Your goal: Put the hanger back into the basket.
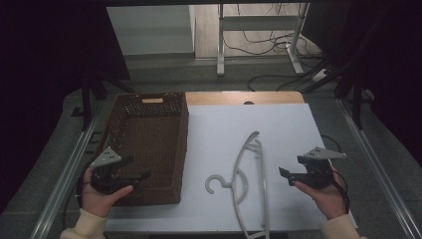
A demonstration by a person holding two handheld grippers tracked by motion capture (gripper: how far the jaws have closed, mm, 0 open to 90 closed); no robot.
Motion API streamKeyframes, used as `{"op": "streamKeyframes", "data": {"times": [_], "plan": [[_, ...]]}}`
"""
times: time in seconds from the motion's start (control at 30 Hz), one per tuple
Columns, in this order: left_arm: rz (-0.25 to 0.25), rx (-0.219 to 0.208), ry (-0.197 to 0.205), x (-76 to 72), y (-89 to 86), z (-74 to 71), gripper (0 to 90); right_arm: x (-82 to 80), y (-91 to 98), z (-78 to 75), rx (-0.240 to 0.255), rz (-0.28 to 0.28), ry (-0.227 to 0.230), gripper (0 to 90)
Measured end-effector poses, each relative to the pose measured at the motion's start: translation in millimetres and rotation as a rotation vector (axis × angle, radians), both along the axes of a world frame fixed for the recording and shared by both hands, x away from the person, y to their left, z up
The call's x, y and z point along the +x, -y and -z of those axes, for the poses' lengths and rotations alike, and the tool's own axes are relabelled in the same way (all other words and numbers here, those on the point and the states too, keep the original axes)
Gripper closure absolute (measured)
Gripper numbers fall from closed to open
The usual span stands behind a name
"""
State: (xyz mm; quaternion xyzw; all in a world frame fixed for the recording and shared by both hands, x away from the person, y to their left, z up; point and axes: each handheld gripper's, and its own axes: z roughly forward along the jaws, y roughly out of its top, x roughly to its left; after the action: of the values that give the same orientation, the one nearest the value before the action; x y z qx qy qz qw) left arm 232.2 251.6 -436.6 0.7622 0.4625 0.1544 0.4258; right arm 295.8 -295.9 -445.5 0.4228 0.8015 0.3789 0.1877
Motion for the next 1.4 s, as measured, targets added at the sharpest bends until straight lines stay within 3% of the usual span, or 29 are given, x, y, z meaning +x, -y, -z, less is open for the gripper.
{"op": "streamKeyframes", "data": {"times": [0.9,1.4], "plan": [[0.002,0.001,0.003,-1.5,0.9,-4.5,18.4,-1.4,-9.3,0.3,0.0,-0.003,-0.026,20.8],[-0.001,0.003,0.001,-1.2,1.6,-4.9,18.5,1.6,-37.3,0.3,-0.007,-0.039,-0.083,23.6]]}}
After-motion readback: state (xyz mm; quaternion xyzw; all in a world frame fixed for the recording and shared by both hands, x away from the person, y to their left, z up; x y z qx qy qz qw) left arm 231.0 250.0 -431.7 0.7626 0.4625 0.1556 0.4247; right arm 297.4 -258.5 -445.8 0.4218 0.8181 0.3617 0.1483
